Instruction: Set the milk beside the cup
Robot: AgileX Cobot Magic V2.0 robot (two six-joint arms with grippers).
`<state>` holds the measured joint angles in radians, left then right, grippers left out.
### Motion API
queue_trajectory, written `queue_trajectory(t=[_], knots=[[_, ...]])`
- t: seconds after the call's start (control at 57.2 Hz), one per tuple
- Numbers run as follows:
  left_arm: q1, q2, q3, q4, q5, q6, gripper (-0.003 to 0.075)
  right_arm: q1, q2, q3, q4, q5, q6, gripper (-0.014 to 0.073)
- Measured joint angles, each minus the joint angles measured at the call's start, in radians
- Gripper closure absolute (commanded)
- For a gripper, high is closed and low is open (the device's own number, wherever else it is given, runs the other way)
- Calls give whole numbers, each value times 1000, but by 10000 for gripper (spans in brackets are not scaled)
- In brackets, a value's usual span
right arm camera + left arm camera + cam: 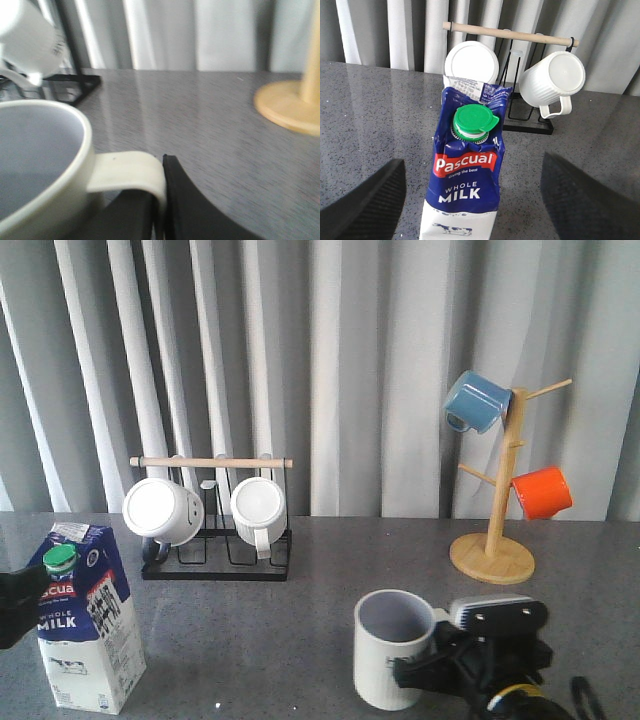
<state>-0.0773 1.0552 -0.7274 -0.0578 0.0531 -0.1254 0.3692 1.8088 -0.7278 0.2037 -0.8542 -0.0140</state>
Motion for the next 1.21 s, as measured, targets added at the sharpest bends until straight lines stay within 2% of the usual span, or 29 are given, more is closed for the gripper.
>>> queue_trajectory(t=[0.192, 0.315, 0.577, 0.751, 0.944, 1.101, 1.206], knots=[[0, 0, 0, 0, 0, 0, 185, 153, 119, -159, 184, 53, -194, 557], [0, 0, 0, 0, 0, 0, 185, 199, 188, -227, 282, 53, -217, 526], [0, 0, 0, 0, 0, 0, 185, 210, 220, -245, 307, 102, -224, 392], [0, 0, 0, 0, 0, 0, 185, 210, 176, -194, 258, 127, -226, 307], [0, 0, 0, 0, 0, 0, 185, 191, 68, -58, 123, 113, -223, 293], [0, 0, 0, 0, 0, 0, 185, 120, -89, 46, -9, 154, -179, 293], [0, 0, 0, 0, 0, 0, 185, 33, -221, 58, -134, 266, -145, 293]])
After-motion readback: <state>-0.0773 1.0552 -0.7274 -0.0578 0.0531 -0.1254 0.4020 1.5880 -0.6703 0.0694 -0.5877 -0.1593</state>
